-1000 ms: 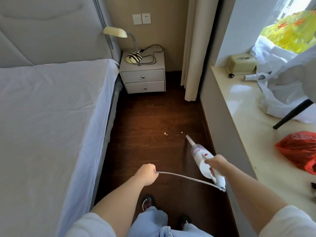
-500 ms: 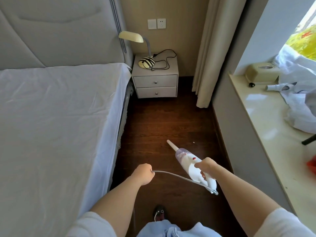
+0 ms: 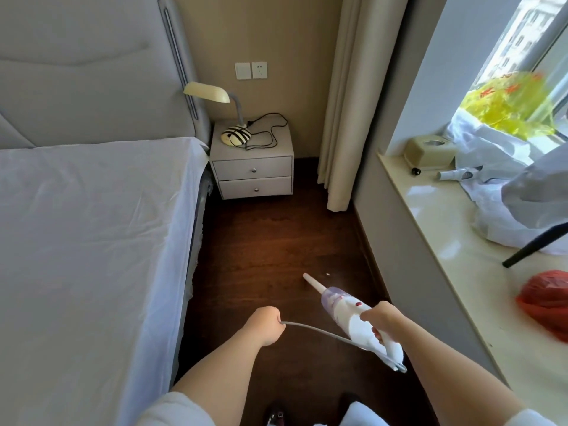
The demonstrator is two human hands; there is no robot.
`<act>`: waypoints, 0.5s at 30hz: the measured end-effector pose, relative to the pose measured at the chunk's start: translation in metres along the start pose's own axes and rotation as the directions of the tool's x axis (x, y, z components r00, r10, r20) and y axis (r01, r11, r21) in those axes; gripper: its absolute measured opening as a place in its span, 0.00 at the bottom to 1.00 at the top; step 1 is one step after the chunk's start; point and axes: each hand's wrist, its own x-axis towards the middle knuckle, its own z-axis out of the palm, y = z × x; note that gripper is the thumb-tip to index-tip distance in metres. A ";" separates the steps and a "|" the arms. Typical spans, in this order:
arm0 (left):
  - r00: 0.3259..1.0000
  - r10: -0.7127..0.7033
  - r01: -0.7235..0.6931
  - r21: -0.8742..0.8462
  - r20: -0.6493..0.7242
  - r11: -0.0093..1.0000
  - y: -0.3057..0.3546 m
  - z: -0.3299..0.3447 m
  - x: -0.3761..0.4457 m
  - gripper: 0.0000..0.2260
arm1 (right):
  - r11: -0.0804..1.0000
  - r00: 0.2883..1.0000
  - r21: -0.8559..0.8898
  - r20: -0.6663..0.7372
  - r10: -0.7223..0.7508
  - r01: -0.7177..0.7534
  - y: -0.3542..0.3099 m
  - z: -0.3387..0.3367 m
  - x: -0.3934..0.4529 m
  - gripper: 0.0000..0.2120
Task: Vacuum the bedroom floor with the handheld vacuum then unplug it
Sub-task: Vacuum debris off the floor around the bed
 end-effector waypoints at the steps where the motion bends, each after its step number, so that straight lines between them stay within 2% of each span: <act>1: 1.000 0.005 -0.005 0.005 0.003 1.000 0.003 0.001 0.002 0.09 | 1.000 1.000 0.001 -0.008 0.000 0.000 0.004 -0.003 -0.001 0.16; 5: 1.000 0.028 -0.029 0.012 0.013 1.000 0.019 0.004 0.009 0.09 | 1.000 1.000 0.025 -0.028 0.003 -0.002 0.014 -0.018 -0.001 0.16; 11: 0.999 0.043 -0.043 0.017 0.027 0.999 0.040 0.007 0.017 0.08 | 0.994 0.993 0.050 -0.053 0.105 -0.102 0.017 -0.040 0.007 0.19; 15: 0.999 0.037 -0.038 0.016 0.013 0.999 0.043 0.005 0.020 0.09 | 0.995 0.994 0.057 -0.068 0.089 -0.085 0.015 -0.048 0.009 0.16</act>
